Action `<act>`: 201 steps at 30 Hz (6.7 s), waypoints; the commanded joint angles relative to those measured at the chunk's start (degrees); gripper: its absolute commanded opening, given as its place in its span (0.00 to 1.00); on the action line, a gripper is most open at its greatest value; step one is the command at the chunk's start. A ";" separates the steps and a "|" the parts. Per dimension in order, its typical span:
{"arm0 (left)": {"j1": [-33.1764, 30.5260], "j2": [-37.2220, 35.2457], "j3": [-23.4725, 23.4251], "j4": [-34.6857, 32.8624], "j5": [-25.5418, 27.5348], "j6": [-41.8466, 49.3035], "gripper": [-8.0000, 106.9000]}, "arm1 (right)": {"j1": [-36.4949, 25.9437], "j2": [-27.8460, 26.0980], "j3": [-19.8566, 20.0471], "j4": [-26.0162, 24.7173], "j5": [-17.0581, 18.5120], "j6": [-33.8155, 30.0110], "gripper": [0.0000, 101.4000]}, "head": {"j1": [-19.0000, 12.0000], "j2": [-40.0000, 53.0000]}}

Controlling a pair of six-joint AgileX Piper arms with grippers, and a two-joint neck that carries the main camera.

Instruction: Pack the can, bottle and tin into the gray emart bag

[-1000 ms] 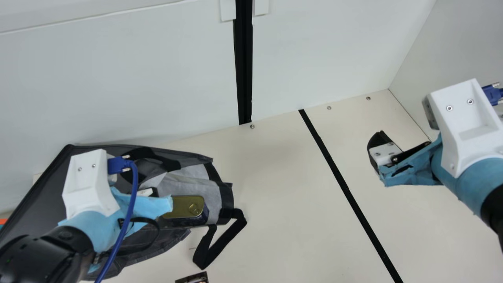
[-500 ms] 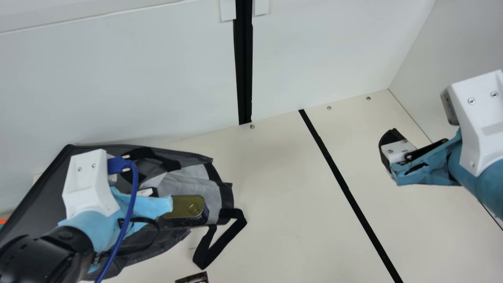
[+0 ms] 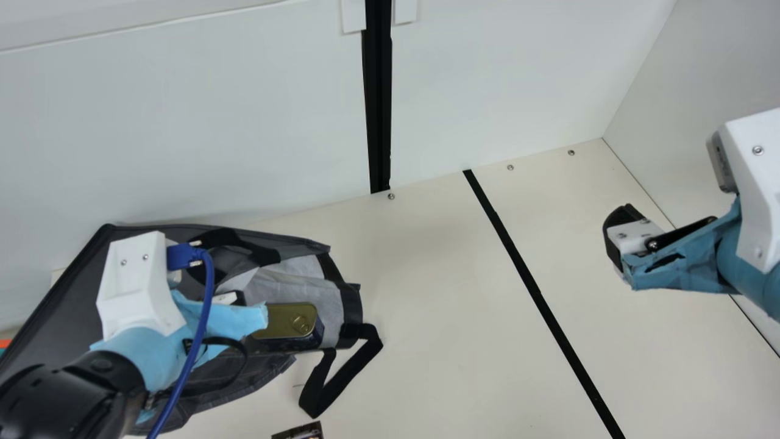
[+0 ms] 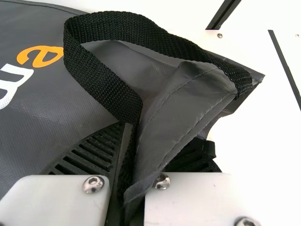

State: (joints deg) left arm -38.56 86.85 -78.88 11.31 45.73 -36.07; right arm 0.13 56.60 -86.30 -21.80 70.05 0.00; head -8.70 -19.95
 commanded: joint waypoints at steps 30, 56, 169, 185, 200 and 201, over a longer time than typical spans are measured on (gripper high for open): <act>0.00 0.00 0.00 0.00 0.00 0.00 0.16 | -2.55 1.83 -1.20 6.86 -0.15 -4.04 0.90 | -1.30 -0.05; 0.00 0.00 0.00 0.00 0.00 0.00 0.16 | -0.29 8.00 2.43 11.19 -6.10 -3.85 0.90 | -1.30 -0.05; 0.00 0.00 0.00 0.00 0.00 0.00 0.16 | -1.32 32.51 25.85 67.88 -25.54 -51.39 0.90 | -1.30 -0.05; 0.00 0.00 0.00 0.00 0.00 0.00 0.16 | 2.35 38.96 23.22 71.75 -27.88 -53.44 0.90 | -1.30 -0.05; 0.00 0.00 0.00 0.00 0.00 0.00 0.16 | 6.36 44.89 20.47 74.05 -30.41 -53.91 0.90 | -1.30 -0.05; 0.00 0.00 0.00 0.00 0.00 0.00 0.16 | 6.64 45.28 20.25 74.16 -30.56 -53.86 0.90 | -1.30 -0.05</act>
State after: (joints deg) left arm -38.56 86.85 -78.88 11.31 45.73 -36.07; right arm 6.56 101.58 -65.90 52.39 39.67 -53.99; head -8.70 -19.95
